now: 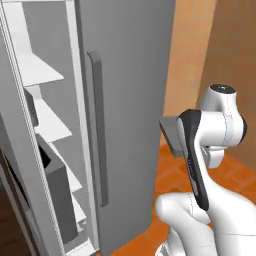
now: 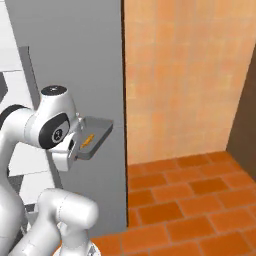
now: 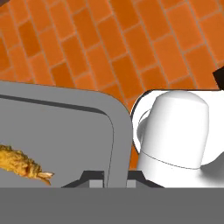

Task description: Take the meat container that has the shrimp and place it on the second highest rack of the freezer. Then take the vegetable container that has the bell pepper and lemon wedge and place it on the highest rack of the freezer.

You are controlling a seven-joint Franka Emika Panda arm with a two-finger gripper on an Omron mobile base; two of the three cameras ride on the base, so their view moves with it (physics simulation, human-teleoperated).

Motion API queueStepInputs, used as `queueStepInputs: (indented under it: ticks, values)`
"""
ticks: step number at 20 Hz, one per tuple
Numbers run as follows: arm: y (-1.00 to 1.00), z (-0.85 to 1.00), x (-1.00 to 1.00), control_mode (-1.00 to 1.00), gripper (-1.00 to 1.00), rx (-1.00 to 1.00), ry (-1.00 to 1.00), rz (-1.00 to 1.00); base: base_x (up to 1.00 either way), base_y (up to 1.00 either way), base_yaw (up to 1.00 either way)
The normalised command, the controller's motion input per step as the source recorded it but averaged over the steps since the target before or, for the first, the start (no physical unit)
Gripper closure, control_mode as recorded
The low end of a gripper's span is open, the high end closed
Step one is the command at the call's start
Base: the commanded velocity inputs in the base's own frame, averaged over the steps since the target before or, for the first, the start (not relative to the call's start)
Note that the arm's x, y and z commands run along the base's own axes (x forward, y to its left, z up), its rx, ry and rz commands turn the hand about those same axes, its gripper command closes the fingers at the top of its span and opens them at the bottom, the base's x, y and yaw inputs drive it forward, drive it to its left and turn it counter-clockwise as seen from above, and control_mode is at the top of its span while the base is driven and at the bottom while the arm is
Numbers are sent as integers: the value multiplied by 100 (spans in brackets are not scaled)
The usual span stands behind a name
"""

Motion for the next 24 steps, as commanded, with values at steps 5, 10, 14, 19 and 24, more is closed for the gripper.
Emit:
queueStepInputs:
  ticks: [5,10,14,19,24]
  values:
    - [0,0,0,100,100,0,0,0,10,0,82]
    - [0,0,0,100,100,0,0,0,5,0,69]
    - [0,0,0,100,100,0,0,0,24,0,54]
    - [0,0,0,100,100,0,0,0,34,0,29]
    - [0,0,0,100,100,0,0,0,57,0,6]
